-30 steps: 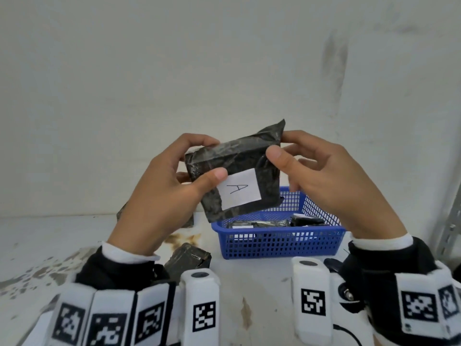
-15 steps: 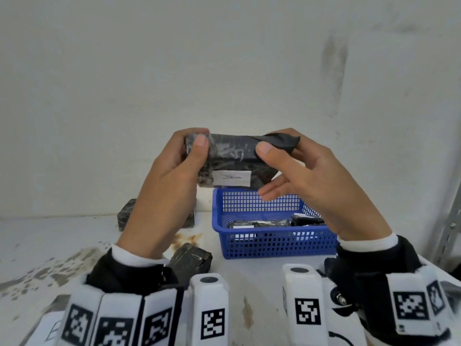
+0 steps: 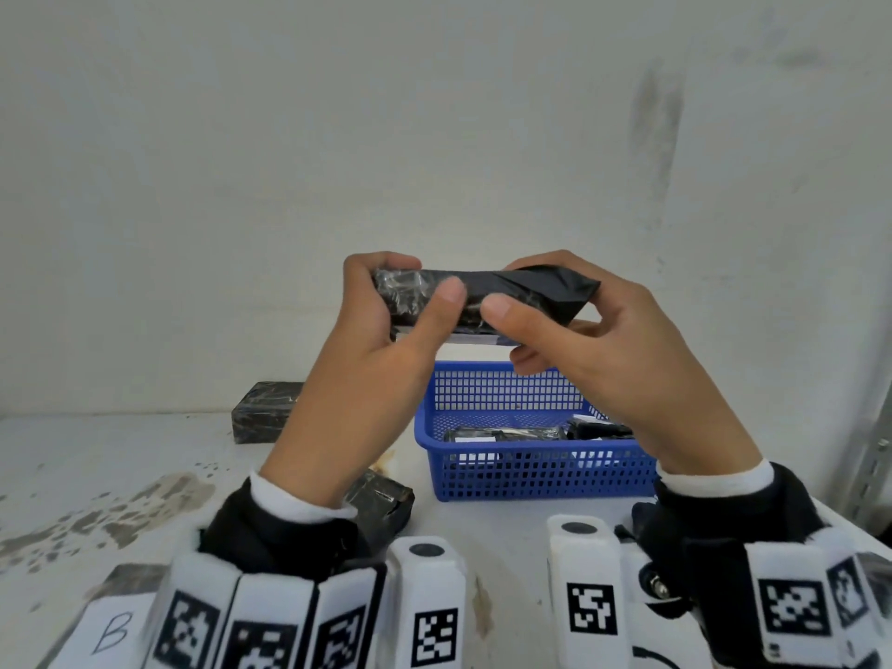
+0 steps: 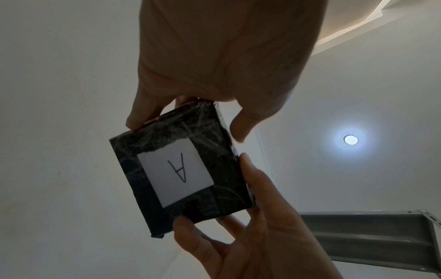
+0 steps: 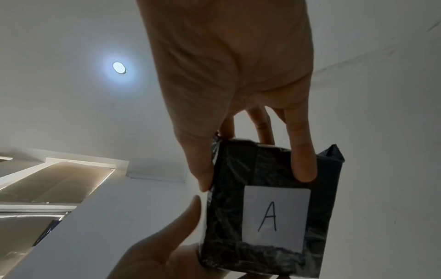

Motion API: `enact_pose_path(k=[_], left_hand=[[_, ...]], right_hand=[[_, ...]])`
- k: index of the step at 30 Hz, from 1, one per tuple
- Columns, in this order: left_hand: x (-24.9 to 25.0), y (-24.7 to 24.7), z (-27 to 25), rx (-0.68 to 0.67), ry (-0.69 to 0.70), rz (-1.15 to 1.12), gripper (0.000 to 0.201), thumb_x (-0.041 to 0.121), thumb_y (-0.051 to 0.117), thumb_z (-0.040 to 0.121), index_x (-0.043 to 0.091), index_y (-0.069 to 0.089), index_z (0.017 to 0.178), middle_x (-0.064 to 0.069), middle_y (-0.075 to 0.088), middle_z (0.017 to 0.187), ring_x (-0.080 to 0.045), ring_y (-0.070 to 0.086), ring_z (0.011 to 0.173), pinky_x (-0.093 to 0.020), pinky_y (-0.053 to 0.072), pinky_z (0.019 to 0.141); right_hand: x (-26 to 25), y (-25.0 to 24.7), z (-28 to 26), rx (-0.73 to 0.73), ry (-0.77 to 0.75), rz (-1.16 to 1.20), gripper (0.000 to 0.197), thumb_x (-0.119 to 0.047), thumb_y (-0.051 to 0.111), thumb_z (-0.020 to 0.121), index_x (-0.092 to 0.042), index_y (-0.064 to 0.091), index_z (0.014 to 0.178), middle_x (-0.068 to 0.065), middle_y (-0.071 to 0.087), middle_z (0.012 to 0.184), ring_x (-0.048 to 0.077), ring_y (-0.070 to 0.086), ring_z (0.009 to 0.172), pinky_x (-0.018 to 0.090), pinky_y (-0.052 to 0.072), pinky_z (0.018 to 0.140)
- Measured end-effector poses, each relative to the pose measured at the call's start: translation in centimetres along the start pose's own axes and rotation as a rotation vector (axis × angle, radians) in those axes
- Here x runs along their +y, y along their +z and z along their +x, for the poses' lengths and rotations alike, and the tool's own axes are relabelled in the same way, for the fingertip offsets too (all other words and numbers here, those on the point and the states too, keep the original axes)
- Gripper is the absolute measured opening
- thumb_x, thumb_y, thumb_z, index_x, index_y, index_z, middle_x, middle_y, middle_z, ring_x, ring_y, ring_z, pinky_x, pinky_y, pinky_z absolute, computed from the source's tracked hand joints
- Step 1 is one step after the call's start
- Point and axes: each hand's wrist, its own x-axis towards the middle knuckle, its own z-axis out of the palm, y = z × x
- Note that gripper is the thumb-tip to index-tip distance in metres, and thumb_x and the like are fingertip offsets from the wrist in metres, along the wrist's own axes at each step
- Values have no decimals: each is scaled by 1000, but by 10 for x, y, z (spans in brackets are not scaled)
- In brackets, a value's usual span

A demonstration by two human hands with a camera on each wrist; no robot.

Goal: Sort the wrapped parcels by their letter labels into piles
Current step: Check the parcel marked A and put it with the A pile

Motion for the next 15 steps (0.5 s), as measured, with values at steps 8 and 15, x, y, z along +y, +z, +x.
enact_pose_path(k=[8,15], left_hand=[[1,0,0,63,-94,-7,21,54,47,91,37,50,101,16,62,89,-5,63,86,-34,50,93],[6,-2,1,96,-218,-106,25,38,61,91,25,55,111,-1,76,83,-17,74,75,-56,54,88]], right_hand=[[-1,1,1,13,6,-19,30,-53,62,83,-33,72,103,-2,71,106,19,74,75,41,59,86],[-1,-5,0,7,-18,-12,26,-39,68,88,-41,71,113,-24,57,132,3,64,109,18,51,93]])
